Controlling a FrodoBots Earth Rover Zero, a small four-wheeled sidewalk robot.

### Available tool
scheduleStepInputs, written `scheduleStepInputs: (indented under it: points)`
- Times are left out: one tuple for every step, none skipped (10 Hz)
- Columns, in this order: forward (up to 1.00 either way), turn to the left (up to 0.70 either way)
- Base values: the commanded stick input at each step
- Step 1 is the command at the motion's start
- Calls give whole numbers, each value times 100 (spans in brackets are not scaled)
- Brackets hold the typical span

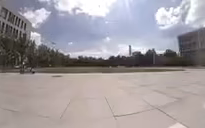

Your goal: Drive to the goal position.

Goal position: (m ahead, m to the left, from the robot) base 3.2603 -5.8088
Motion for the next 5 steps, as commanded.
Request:
scheduleStepInputs:
  points:
    - [0,-70]
    - [0,-70]
    - [0,-70]
    - [0,-70]
    - [0,-70]
